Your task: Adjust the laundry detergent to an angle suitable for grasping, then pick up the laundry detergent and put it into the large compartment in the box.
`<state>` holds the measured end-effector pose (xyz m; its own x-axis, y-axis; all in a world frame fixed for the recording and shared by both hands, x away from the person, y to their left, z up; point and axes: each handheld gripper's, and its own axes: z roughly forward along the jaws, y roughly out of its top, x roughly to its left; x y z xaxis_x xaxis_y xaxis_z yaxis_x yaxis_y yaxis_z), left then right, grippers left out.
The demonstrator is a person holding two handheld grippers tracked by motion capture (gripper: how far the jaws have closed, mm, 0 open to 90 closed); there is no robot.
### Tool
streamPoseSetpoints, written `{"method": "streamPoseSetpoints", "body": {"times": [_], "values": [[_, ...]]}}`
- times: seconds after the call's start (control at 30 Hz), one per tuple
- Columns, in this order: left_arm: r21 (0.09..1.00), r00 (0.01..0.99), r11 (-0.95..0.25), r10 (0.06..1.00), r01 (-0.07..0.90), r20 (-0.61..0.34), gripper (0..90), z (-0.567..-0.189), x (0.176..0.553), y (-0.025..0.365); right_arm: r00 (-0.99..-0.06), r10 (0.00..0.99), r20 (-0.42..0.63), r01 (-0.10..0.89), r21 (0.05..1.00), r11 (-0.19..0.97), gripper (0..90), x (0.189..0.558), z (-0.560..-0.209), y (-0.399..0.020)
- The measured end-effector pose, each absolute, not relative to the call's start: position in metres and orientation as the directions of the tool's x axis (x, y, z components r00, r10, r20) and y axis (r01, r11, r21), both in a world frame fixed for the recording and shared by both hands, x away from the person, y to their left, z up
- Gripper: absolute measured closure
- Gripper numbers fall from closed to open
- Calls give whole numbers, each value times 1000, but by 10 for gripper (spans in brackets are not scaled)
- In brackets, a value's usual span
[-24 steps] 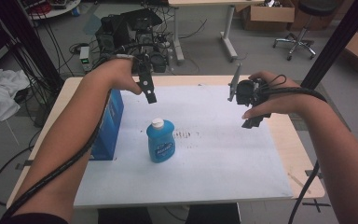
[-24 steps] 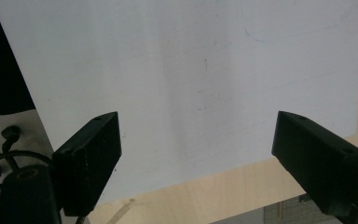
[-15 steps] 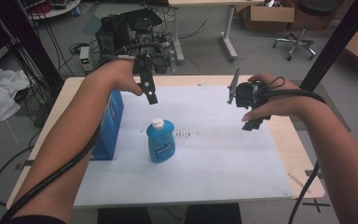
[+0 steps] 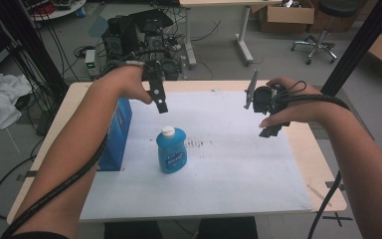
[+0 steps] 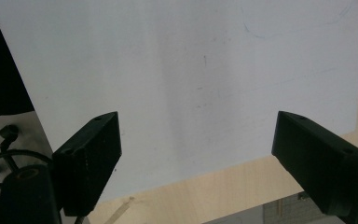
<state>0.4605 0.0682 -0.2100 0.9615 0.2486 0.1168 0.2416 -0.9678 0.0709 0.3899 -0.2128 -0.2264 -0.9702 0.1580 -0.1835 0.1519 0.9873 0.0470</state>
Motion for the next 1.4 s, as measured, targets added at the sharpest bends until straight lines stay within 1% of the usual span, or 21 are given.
{"method": "streamPoseSetpoints", "body": {"times": [0.1, 0.17, 0.4, 0.57, 0.7, 0.97, 1.3, 1.4], "values": [[78, 960, -969, 242, 233, 142, 3, -208, 460, 67, -970, 160, -185, 154, 47, 987, 157, 389, -228, -212], [84, 961, -968, 245, 235, 131, 1, -208, 459, 66, -966, 164, -200, 157, 50, 986, 157, 388, -228, -213], [86, 960, -969, 243, 233, 139, 1, -203, 456, 63, -967, 165, -194, 159, 44, 986, 157, 386, -228, -214], [86, 960, -968, 245, 235, 134, 1, -203, 457, 64, -969, 150, -194, 148, 26, 989, 157, 387, -226, -213], [84, 959, -967, 250, 241, 129, 2, -203, 458, 66, -970, 144, -194, 139, 36, 990, 157, 389, -225, -211], [84, 957, -965, 258, 248, 132, 2, -198, 458, 71, -971, 127, -202, 125, 25, 992, 157, 390, -222, -203], [93, 958, -966, 252, 241, 138, 3, -192, 456, 74, -969, 140, -203, 136, 33, 990, 157, 389, -219, -202], [79, 959, -967, 250, 241, 135, 3, -193, 456, 74, -969, 140, -203, 136, 33, 990, 157, 387, -219, -200]]}}
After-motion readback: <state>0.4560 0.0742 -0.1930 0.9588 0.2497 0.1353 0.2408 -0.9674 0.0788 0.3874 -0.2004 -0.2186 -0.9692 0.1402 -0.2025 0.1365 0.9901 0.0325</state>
